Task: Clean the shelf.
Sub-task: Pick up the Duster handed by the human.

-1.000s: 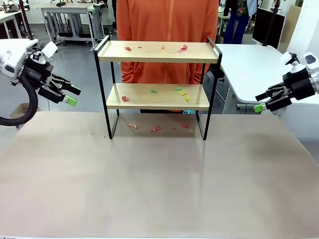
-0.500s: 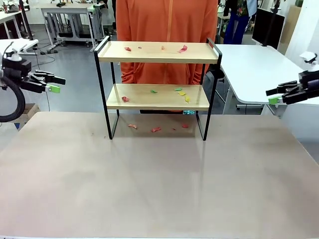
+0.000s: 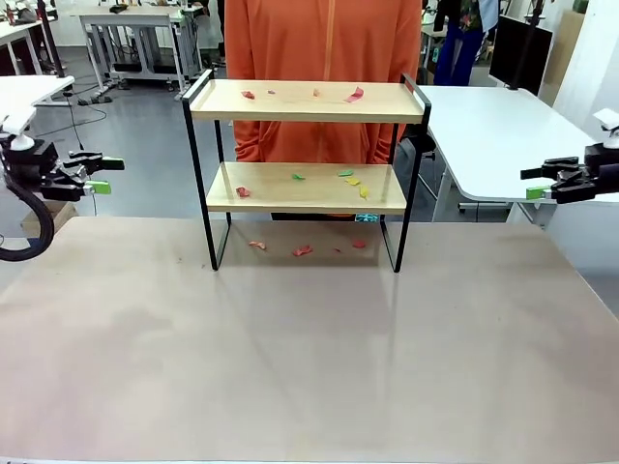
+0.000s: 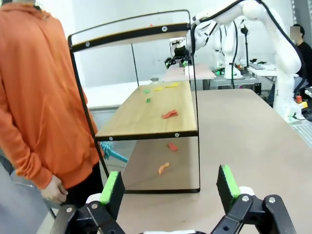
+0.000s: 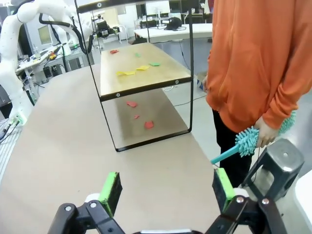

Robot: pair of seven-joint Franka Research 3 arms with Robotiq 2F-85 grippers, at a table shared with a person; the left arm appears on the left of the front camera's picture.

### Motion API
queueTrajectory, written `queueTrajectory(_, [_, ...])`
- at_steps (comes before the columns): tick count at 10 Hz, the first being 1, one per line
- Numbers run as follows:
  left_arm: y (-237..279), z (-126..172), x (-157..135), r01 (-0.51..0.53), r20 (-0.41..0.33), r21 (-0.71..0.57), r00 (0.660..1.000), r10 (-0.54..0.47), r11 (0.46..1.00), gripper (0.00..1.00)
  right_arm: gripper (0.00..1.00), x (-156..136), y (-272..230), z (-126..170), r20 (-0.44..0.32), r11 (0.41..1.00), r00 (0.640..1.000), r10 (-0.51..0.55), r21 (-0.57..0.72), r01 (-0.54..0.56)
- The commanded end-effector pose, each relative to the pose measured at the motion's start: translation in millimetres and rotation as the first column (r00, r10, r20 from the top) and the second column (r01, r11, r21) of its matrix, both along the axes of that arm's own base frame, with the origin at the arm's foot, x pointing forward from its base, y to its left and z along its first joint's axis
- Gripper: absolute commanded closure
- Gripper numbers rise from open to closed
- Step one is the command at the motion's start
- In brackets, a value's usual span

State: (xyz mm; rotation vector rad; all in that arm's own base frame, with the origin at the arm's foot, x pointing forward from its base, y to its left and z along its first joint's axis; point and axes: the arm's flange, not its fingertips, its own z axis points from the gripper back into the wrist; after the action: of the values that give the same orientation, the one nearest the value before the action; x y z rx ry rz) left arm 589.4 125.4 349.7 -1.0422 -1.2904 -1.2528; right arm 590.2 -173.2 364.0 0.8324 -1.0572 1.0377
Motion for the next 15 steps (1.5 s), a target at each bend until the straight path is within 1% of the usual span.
queueTrajectory(1, [10.5,-4.5,0.6,0.014,0.057,-0.062,0.998,-0.01,0.998,0.0,0.0,7.8,-5.7,2.8,0.059,0.998,0.998,0.025,0.049,-0.028])
queueTrajectory(2, [13.3,-9.2,0.1,-0.006,0.063,-0.076,0.998,0.011,0.997,0.0,0.0,13.1,-10.4,4.2,0.066,0.998,0.998,0.021,0.06,-0.025])
queueTrajectory(4, [19.1,-10.7,4.6,-0.046,0.064,-0.053,0.997,0.049,0.998,0.0,0.0,20.0,-14.8,4.9,0.072,0.998,0.997,0.021,0.063,-0.025])
queueTrajectory(6, [25.8,-2.6,6.9,-0.058,0.068,-0.05,0.996,0.061,0.997,0.0,0.0,21.8,-18.9,5.6,0.091,0.997,0.996,0.018,0.069,-0.024])
queueTrajectory(8, [33.4,3.1,9.6,-0.055,0.052,-0.075,0.997,0.059,0.996,0.0,0.0,23.0,-20.1,8.9,0.098,0.996,0.995,0.016,0.08,-0.024])
queueTrajectory(11, [43.2,9.0,9.0,-0.067,0.042,-0.114,0.996,0.072,0.991,0.0,0.0,25.2,-16.8,14.1,0.09,0.997,0.996,0.012,0.07,-0.018])
queueTrajectory(13, [46.0,8.7,10.0,-0.087,0.04,-0.124,0.995,0.092,0.988,0.0,0.0,20.2,-16.4,17.4,0.071,0.998,0.997,-0.013,0.067,0.009])
queueTrajectory(14, [45.6,8.1,10.7,-0.102,0.024,-0.129,0.994,0.106,0.986,0.0,0.0,17.6,-17.0,18.4,0.057,0.997,0.998,-0.026,0.067,0.022])
queueTrajectory(15, [43.2,5.8,5.0,-0.076,0.049,-0.087,0.996,0.081,0.993,0.0,0.0,20.4,-19.5,12.5,0.066,0.999,0.998,0.015,0.047,-0.018])
